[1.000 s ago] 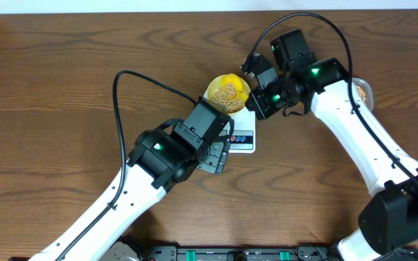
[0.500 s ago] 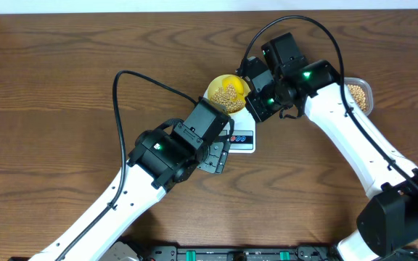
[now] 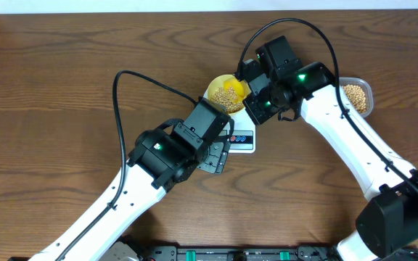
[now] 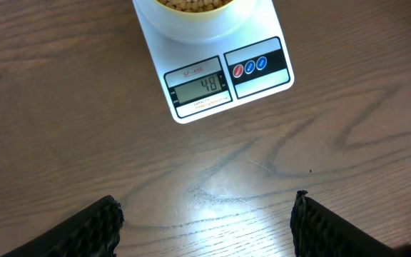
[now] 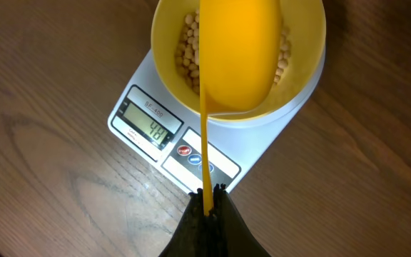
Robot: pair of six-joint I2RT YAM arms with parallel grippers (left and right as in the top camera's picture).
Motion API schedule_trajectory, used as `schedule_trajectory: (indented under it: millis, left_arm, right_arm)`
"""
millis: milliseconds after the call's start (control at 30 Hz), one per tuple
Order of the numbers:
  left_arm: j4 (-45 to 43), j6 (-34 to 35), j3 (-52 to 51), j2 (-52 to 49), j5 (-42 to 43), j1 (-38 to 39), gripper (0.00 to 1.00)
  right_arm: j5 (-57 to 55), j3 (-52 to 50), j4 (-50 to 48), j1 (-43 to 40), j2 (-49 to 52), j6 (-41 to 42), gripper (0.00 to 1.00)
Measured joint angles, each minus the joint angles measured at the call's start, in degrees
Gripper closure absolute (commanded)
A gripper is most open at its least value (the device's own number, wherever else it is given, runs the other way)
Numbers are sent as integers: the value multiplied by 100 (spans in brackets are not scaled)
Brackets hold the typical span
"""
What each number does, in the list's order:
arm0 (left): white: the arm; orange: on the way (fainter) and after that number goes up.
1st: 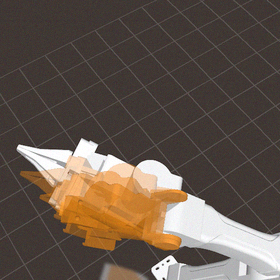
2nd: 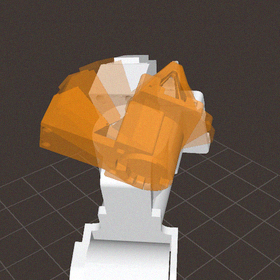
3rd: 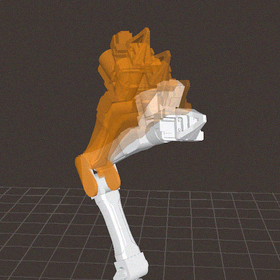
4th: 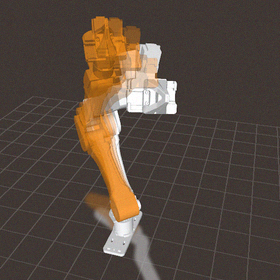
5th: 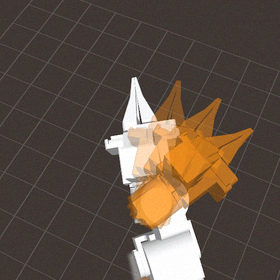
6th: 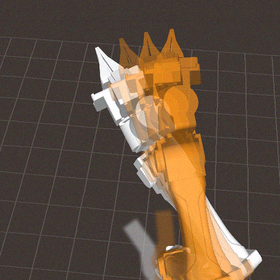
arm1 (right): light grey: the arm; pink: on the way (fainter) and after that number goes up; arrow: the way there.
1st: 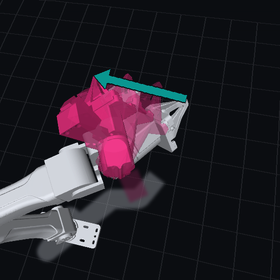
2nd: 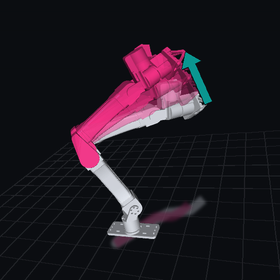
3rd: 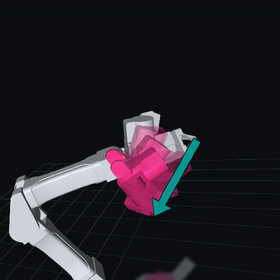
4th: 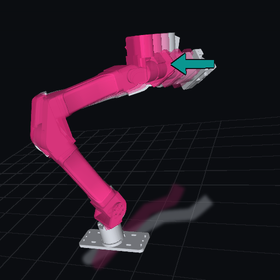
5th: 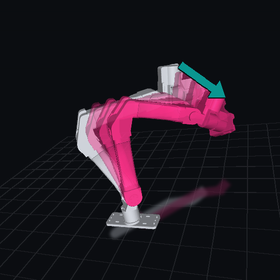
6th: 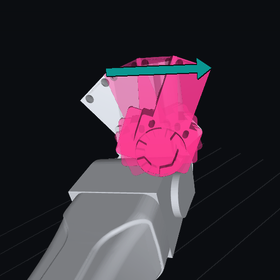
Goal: Scoop item into bowl and weigh 50g on scale
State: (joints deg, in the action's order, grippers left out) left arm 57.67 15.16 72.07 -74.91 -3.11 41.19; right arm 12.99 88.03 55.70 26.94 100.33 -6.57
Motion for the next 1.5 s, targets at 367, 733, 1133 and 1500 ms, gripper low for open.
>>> schedule_trajectory:
  millis: [367, 733, 1133, 1500]
  left_arm:
    - [0, 0, 0, 0, 0, 0, 22]
    - [0, 0, 0, 0, 0, 0, 22]
    - [0, 0, 0, 0, 0, 0, 22]
    - [0, 0, 0, 0, 0, 0, 22]
  right_arm:
    - [-22, 0, 17, 0, 0, 0, 99]
    - [-197, 2, 55, 31, 0, -42, 99]
    - [-302, 0, 68, 79, 0, -59, 99]
    - [-306, 0, 70, 79, 0, -59, 99]
